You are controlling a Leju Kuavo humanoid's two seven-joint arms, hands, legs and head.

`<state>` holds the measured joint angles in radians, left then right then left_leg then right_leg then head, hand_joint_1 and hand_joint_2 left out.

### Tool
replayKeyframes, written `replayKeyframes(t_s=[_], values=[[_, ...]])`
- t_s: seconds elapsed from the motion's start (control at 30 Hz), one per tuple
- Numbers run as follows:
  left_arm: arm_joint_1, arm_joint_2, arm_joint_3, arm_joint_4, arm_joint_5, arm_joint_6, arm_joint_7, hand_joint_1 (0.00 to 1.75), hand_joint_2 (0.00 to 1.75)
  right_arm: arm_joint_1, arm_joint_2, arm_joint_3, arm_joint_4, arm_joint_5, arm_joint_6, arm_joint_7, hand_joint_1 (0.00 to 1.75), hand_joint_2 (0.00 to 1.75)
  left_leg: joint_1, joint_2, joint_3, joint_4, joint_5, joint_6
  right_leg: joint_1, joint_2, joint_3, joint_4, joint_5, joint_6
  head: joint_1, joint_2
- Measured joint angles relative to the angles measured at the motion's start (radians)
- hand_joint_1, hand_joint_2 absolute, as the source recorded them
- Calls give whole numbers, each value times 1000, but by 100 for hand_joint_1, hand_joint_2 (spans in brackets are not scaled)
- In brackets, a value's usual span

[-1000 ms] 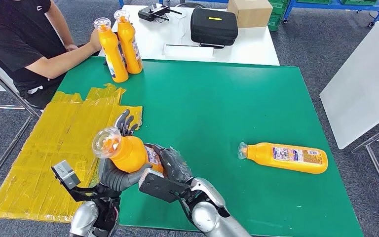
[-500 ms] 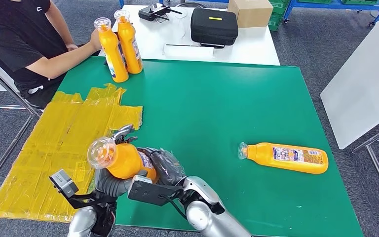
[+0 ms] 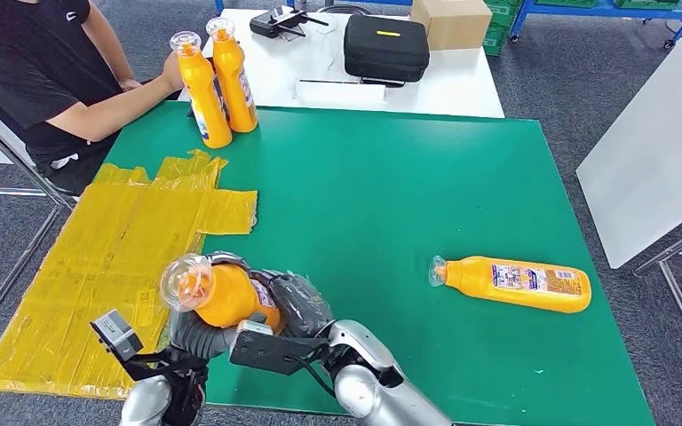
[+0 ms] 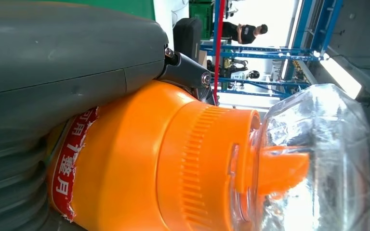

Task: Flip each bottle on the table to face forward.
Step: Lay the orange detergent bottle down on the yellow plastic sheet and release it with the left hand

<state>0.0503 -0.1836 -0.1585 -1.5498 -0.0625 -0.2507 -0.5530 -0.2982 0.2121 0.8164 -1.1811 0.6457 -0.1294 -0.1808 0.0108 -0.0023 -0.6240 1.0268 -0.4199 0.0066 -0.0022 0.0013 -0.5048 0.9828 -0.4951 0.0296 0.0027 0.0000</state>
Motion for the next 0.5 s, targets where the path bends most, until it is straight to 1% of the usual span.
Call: replayKeyframes(t_s=[0.07,0.1,0.17,0.2,0.33,0.43,0.5], values=[[-1,0,2,-6,-8,2,3,175,175,3,-7,-4,-11,3,-13,1,31,175,0,0,0,0,0,0,0,0,0,0,0,0,0,0],[-1,0,3,-10,-17,7,5,175,175,5,-11,-7,-18,9,-19,2,0,131,0,0,0,0,0,0,0,0,0,0,0,0,0,0],[-2,0,6,-18,-74,54,8,175,175,17,-20,-19,-37,30,-33,9,0,44,0,0,0,0,0,0,0,0,0,0,0,0,0,0],[-2,2,10,-25,-134,106,10,175,175,25,-27,-32,-50,44,-39,17,0,0,0,0,0,0,0,0,0,0,0,0,0,0,0,0],[-12,19,41,-60,-482,414,28,175,175,63,-72,-110,-105,100,-46,47,0,0,0,-1,0,0,0,0,0,-1,0,0,0,0,0,0],[-22,33,55,-77,-645,554,50,175,175,88,-99,-158,-133,125,-42,49,0,0,0,-1,0,0,0,0,0,-1,0,0,0,0,0,0],[-23,44,60,-79,-787,670,87,175,175,107,-114,-182,-151,146,-37,50,0,0,0,-1,0,0,0,0,0,-1,-1,0,0,0,0,0]])
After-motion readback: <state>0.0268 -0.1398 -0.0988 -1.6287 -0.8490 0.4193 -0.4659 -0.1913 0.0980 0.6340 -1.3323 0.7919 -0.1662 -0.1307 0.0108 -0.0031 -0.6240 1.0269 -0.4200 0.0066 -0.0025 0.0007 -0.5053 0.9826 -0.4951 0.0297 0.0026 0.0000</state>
